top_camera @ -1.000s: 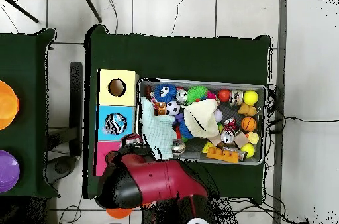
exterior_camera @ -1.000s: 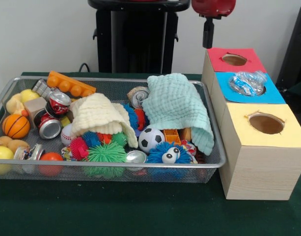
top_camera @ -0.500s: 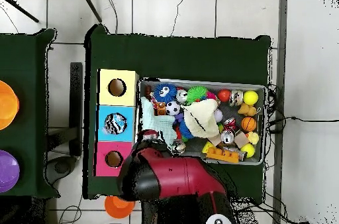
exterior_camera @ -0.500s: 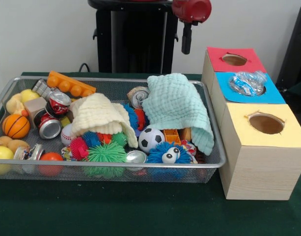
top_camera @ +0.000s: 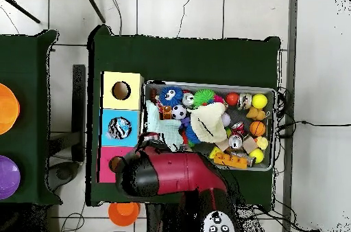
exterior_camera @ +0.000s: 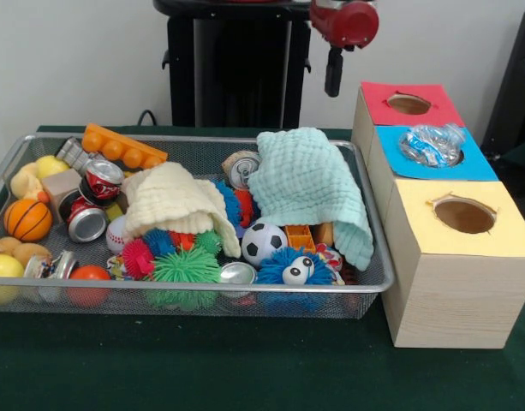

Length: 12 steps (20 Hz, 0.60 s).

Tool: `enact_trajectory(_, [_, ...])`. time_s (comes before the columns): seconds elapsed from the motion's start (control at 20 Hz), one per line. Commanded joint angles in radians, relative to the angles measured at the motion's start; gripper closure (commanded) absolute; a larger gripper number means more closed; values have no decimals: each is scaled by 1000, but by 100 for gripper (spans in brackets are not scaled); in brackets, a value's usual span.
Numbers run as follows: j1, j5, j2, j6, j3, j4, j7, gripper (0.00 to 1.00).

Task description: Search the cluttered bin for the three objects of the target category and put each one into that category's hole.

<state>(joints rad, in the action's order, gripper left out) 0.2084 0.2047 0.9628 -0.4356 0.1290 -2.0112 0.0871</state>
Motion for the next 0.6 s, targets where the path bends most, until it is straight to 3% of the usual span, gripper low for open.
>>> enact_trajectory(0.05, [-70, -78, 10, -234, -11, 146, 341, 100])
enact_trajectory(0.3, [-91, -101, 31, -251, -13, 155, 345, 100])
enact_trajectory(0.6, [-101, -123, 1, -162, -4, 157, 352, 100])
